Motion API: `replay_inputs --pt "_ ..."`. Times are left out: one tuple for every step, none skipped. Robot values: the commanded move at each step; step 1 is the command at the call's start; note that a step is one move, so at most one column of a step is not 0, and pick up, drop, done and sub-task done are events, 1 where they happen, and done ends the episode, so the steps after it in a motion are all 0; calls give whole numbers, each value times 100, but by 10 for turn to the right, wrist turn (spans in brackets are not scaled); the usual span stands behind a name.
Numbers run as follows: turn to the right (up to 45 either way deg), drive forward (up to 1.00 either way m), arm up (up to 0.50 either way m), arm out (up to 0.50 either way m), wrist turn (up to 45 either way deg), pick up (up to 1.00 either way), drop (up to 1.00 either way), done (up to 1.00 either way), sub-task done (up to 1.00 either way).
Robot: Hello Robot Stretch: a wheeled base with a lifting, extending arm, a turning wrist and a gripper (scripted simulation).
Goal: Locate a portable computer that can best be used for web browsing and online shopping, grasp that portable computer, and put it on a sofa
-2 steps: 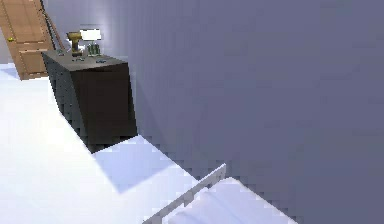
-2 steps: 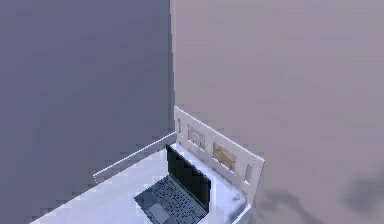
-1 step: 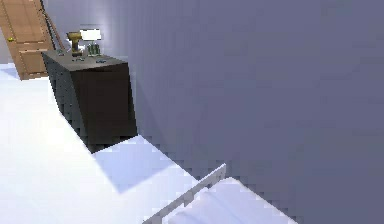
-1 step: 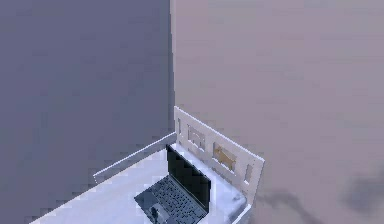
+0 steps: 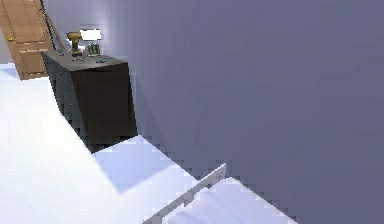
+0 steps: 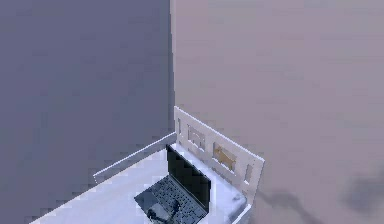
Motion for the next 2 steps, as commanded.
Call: replay_inputs --pt "0 0 -30 0 0 0 0 0 0" --pt "0 0 0 0 0 100 0 0 0"
